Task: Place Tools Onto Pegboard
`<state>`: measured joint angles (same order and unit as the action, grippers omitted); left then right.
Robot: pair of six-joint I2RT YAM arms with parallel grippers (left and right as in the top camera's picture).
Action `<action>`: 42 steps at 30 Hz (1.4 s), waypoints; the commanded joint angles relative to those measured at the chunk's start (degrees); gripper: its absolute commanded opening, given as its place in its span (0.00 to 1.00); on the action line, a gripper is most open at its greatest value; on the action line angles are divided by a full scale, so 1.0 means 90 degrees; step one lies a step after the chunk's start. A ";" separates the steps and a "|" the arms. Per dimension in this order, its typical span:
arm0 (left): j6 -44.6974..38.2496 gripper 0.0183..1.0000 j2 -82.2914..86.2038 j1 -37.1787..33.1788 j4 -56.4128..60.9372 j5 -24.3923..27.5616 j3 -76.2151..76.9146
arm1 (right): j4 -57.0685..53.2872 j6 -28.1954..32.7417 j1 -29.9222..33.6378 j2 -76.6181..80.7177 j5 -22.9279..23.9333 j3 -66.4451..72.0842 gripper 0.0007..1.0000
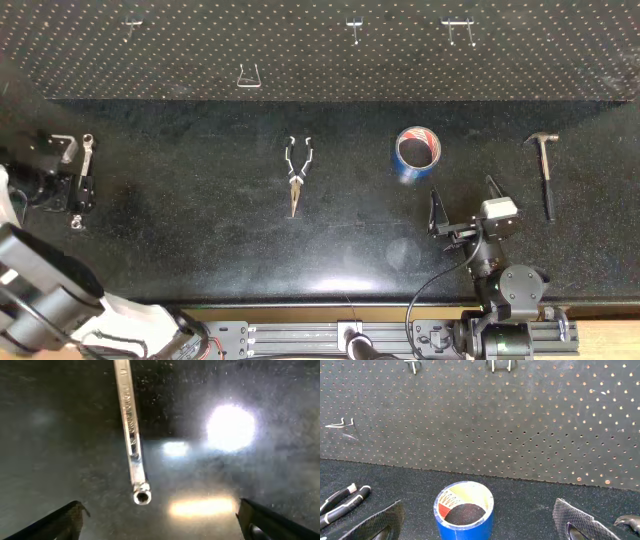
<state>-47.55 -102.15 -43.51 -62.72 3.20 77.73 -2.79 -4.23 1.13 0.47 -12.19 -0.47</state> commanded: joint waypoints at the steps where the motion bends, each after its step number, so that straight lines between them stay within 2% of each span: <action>1: 0.0393 0.99 -0.0595 0.0007 0.0301 0.0364 0.0104 | -0.0015 -0.0027 0.0029 -0.0041 -0.0056 0.0027 0.98; 7: 0.0568 0.99 -0.1163 0.0015 0.0738 0.0262 0.0104 | -0.0015 -0.0027 0.0027 -0.0041 -0.0056 0.0027 0.98; 8: 0.0568 0.99 -0.1222 0.0056 0.0780 0.0180 0.0104 | -0.0015 -0.0027 0.0027 -0.0041 -0.0056 0.0027 0.98; 9: 0.0568 0.99 -0.1287 0.0216 0.0831 -0.0216 0.0104 | -0.0015 -0.0027 0.0027 -0.0041 -0.0056 0.0027 0.98; 10: 0.0568 0.99 -0.1290 0.0308 0.0860 -0.0350 0.0104 | -0.0015 -0.0027 0.0027 -0.0041 -0.0056 0.0027 0.98; 20: 0.0624 0.98 -0.1290 0.0338 0.0976 -0.0359 -0.0216 | -0.0015 -0.0027 0.0029 -0.0041 -0.0056 0.0027 0.98; 21: 0.0624 0.72 -0.1290 0.0338 0.0981 -0.0359 -0.0216 | -0.0015 -0.0027 0.0027 -0.0041 -0.0056 0.0027 0.98; 22: 0.0646 0.01 -0.1290 0.0338 0.1008 -0.0357 -0.0216 | -0.0015 -0.0027 0.0029 -0.0041 -0.0056 0.0027 0.98; 27: 0.0646 0.01 -0.1290 0.0338 0.1025 -0.0330 -0.0216 | -0.0015 -0.0027 0.0027 -0.0041 -0.0056 0.0027 0.98; 29: 0.1005 0.01 -0.1277 0.0338 0.1076 -0.0330 -0.0216 | -0.0015 -0.0027 0.0027 -0.0041 -0.0056 0.0027 0.98; 31: 0.1965 0.01 -0.0862 0.0386 0.1044 -0.0262 -0.0216 | -0.0015 -0.0027 0.0027 -0.0041 -0.0056 0.0027 0.98; 33: 0.3495 0.01 0.0209 0.0682 0.0950 -0.0311 -0.0364 | -0.0015 -0.0027 0.0027 -0.0041 -0.0056 0.0027 0.98; 37: 0.4930 0.01 0.3070 0.2603 0.1795 -0.0670 -0.2424 | -0.0015 -0.0027 0.0029 -0.0041 -0.0056 0.0027 0.98; 38: 0.4928 0.01 0.3864 0.3500 0.2470 -0.0702 -0.3172 | -0.0015 -0.0027 0.0029 -0.0041 -0.0056 0.0027 0.98; 39: 0.4932 0.01 0.4549 0.4352 0.3400 -0.1088 -0.3830 | -0.0015 -0.0027 0.0027 -0.0041 -0.0056 0.0027 0.98; 41: 0.4928 0.01 0.5115 0.4962 0.4534 -0.1836 -0.4316 | -0.0015 -0.0027 0.0027 -0.0041 -0.0056 0.0027 0.98; 42: 0.4928 0.01 0.5049 0.4942 0.4743 -0.1953 -0.4316 | -0.0015 -0.0027 0.0029 -0.0041 -0.0056 0.0027 0.98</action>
<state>-4.36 -58.11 0.54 -23.64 -7.44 39.44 -2.81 -4.23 1.13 0.47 -12.19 -0.47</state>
